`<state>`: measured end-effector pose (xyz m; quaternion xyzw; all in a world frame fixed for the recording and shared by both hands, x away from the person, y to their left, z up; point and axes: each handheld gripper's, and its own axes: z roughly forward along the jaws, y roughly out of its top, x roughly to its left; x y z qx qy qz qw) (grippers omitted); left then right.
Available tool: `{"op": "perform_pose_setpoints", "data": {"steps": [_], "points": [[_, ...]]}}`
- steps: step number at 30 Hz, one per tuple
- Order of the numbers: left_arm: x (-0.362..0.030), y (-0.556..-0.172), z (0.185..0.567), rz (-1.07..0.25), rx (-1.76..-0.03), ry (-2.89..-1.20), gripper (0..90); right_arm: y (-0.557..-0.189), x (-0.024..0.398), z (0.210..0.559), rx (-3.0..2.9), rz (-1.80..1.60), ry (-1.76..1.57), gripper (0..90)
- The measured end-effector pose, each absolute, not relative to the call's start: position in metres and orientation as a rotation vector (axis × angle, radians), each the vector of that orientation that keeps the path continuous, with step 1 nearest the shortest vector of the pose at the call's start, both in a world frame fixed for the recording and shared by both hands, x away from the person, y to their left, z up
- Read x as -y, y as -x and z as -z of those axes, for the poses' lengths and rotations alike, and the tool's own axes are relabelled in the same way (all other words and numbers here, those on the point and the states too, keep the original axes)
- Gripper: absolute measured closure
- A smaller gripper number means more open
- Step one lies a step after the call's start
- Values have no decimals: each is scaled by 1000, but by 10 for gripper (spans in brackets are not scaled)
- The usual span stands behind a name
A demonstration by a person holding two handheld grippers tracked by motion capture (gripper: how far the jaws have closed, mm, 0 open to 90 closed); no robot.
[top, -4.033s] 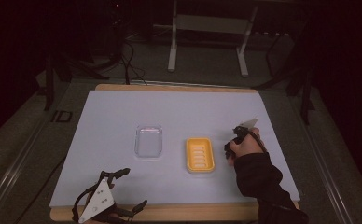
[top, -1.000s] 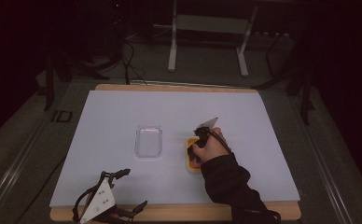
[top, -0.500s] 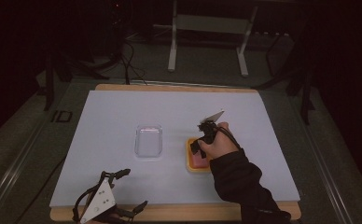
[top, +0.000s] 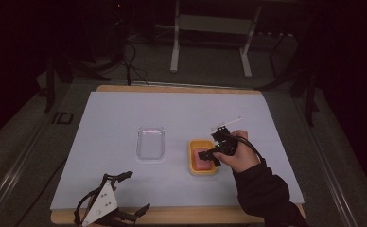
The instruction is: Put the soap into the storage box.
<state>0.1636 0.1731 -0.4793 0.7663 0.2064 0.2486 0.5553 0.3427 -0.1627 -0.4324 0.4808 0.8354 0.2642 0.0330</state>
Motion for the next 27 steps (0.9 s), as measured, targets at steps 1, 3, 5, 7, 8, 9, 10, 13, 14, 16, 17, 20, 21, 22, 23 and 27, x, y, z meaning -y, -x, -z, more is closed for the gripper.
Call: {"op": "perform_pose_setpoints", "data": {"steps": [1,3,5,7,8,9,10,13,14,16,17,20,21,22,23,27], "points": [[-173,-164,479,-587,-488,-1810,3,-341,165,432,-2570,-822,-1451,215],[-173,-164,479,-586,-488,-1809,3,-338,168,431,-2568,-830,-1430,215],[-173,-164,480,-585,-489,-1810,3,-331,177,432,-2564,-850,-1367,215],[-172,-164,480,-585,-488,-1810,3,-326,183,433,-2564,-847,-1343,213],[-172,-164,480,-585,-489,-1809,3,-324,186,433,-2554,-850,-1328,214],[-172,-164,480,-586,-488,-1810,3,-322,188,434,-2539,-858,-1313,214],[-172,-164,480,-586,-488,-1810,3,-319,191,435,-2532,-864,-1300,214],[-172,-164,480,-586,-488,-1812,3,-314,200,438,-2506,-873,-1273,214],[-172,-164,480,-585,-487,-1813,3,-313,203,440,-2505,-867,-1257,215],[-172,-164,480,-582,-488,-1815,3,-310,209,443,-2486,-866,-1243,215],[-172,-164,480,-582,-487,-1815,3,-309,212,445,-2479,-866,-1234,215],[-172,-164,480,-581,-488,-1814,3,-303,221,448,-2443,-883,-1210,208],[-172,-164,480,-580,-488,-1814,3,-302,224,450,-2444,-881,-1210,208],[-172,-164,480,-581,-487,-1814,3,-300,227,451,-2443,-880,-1206,203],[-172,-164,480,-581,-487,-1815,3,-298,229,452,-2442,-873,-1206,202],[-171,-164,480,-580,-487,-1815,3,-290,241,461,-2440,-877,-1237,198]]}}
